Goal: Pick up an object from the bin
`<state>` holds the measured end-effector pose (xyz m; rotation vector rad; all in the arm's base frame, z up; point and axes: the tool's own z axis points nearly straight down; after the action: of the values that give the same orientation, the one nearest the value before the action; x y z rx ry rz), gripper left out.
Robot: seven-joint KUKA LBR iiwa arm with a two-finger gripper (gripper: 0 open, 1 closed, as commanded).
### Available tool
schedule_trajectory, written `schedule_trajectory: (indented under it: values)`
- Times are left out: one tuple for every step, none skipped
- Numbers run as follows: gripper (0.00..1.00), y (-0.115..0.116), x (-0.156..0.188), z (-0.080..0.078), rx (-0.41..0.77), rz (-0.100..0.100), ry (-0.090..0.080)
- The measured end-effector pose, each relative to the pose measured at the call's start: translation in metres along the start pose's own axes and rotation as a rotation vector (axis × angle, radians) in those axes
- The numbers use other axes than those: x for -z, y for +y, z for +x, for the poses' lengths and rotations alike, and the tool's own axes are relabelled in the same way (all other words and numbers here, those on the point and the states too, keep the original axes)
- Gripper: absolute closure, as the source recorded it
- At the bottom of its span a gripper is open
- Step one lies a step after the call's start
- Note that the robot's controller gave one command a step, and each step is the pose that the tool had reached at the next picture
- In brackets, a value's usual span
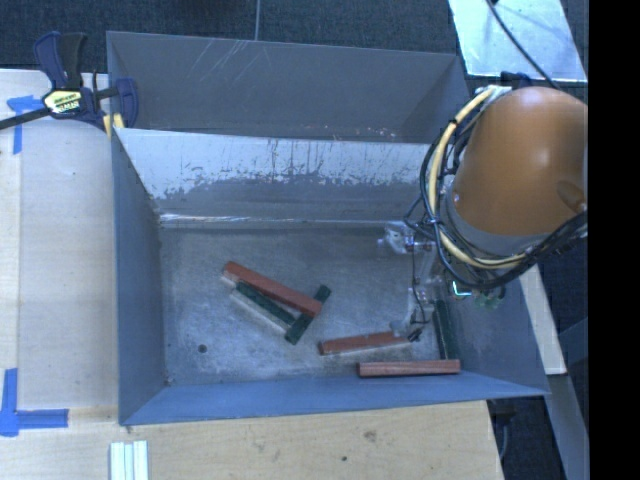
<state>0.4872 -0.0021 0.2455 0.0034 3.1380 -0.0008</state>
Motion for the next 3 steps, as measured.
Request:
schedule_trajectory:
  values:
    - [0.0, 0.028, -0.174, -0.024, 0.107, -0.001, 0.002]
    - [0.0, 0.033, -0.173, -0.012, 0.085, 0.0, -0.006]
    - [1.0, 0.033, -0.17, -0.014, 0.085, 0.0, -0.01]
